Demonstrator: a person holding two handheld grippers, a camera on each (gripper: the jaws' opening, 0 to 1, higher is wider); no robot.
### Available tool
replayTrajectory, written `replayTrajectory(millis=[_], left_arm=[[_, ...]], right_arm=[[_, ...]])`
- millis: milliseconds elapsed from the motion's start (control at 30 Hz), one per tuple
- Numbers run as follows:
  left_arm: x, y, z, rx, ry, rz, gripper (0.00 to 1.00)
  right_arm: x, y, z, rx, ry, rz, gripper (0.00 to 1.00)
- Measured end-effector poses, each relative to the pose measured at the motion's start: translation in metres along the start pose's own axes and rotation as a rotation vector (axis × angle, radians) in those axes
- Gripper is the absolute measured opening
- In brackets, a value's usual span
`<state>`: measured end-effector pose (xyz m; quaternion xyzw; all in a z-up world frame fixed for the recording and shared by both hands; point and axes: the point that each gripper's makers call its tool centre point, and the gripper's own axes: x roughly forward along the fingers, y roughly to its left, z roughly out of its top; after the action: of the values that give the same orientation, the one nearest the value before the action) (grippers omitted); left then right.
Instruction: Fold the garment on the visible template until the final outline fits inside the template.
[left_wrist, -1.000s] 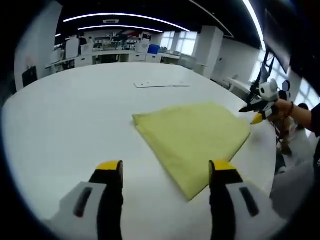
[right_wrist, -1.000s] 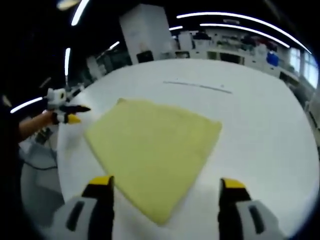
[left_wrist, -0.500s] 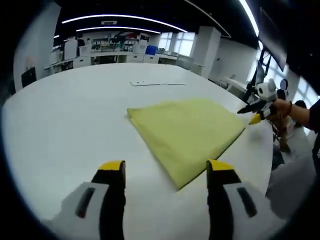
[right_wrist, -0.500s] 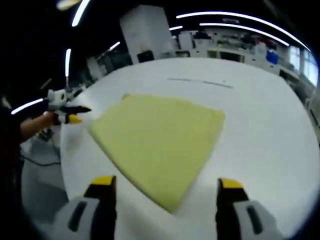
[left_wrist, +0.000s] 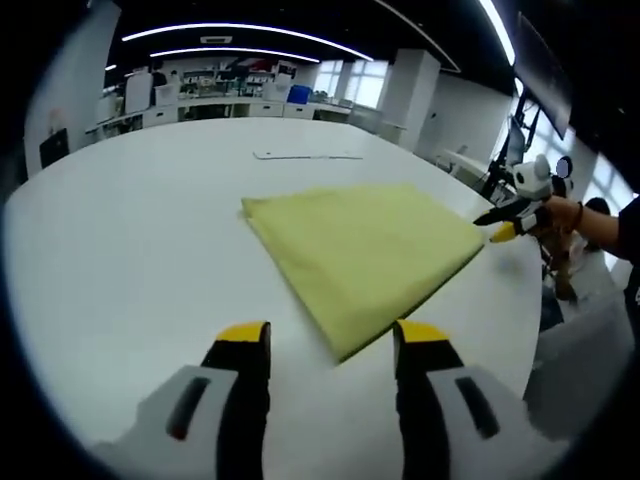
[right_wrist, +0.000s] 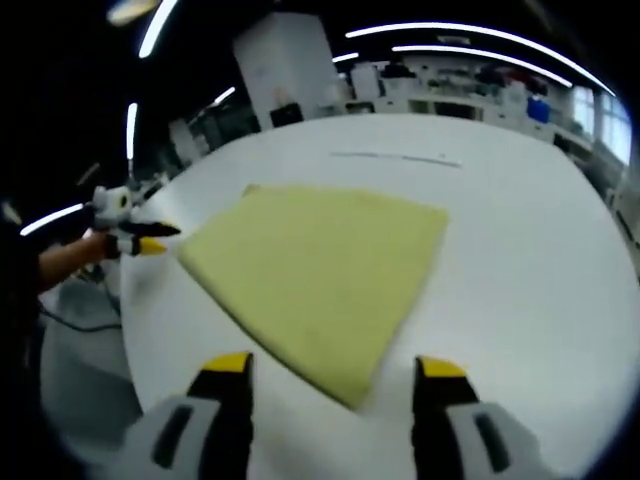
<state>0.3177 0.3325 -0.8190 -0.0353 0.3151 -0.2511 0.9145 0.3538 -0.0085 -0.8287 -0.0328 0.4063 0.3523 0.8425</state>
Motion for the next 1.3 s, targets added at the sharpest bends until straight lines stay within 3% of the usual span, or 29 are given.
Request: replayTrajectory(millis=[233, 500, 633, 1000, 1300], left_arm=[[0.001, 0.0, -0.009, -0.025, 0.023, -0.002, 0.32], [0.006, -0.007, -0.008, -0.068, 0.024, -0.032, 0.23], [0.009, -0.006, -0.014, -0.072, 0.05, -0.04, 0.16], [0.01, -0.008, -0.013, -0.06, 0.036, -0.042, 0.01], [0.009, -0.009, -0.018, -0.092, 0.049, -0.043, 0.01]], right_arm=[[-0.002, -0.008, -0.004, 0.023, -0.004, -0.029, 0.43], [-0.006, -0.011, -0.008, 0.039, -0.019, -0.04, 0.24], [-0.005, -0.014, -0.01, 0.052, -0.02, -0.037, 0.2], [-0.003, -0.016, -0.013, 0.062, -0.022, -0.041, 0.05], [-0.004, -0.016, -0.016, 0.073, -0.023, -0.044, 0.0]])
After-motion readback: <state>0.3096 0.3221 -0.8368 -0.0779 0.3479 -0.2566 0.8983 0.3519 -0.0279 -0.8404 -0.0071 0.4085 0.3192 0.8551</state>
